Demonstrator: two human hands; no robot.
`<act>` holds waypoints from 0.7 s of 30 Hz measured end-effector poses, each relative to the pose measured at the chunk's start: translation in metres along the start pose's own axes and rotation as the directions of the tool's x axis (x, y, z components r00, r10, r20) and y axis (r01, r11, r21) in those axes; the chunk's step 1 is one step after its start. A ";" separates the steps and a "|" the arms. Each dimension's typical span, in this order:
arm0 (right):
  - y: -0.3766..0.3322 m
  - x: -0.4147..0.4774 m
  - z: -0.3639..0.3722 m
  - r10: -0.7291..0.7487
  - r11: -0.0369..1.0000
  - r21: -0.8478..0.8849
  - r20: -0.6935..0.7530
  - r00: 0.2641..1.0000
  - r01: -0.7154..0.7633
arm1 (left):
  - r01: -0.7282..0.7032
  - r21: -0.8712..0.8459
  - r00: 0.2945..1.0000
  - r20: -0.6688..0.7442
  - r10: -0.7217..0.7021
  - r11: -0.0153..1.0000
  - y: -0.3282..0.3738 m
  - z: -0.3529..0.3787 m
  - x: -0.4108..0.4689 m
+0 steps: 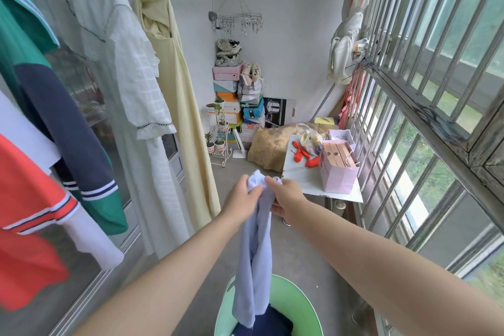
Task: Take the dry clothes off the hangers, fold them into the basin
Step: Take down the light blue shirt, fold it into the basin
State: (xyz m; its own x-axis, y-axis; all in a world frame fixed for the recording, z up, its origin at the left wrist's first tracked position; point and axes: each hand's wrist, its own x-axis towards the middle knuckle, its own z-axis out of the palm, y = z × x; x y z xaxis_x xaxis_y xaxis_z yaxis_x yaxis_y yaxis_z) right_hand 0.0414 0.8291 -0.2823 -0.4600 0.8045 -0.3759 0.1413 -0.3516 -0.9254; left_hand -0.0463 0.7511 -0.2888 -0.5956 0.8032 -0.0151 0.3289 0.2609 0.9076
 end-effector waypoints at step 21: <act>0.007 0.010 -0.040 -0.253 0.863 -0.401 0.184 0.950 0.307 | 0.100 -0.509 0.958 0.281 0.055 0.855 0.006 -0.046 -0.005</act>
State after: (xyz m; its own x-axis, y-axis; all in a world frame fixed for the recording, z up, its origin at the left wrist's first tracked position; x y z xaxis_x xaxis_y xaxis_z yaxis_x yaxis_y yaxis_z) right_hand 0.0727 0.8535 -0.2947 -0.6337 0.7651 -0.1143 0.3319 0.1354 -0.9336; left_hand -0.0754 0.7240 -0.2638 -0.3463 0.9345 -0.0824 -0.1515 0.0309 0.9880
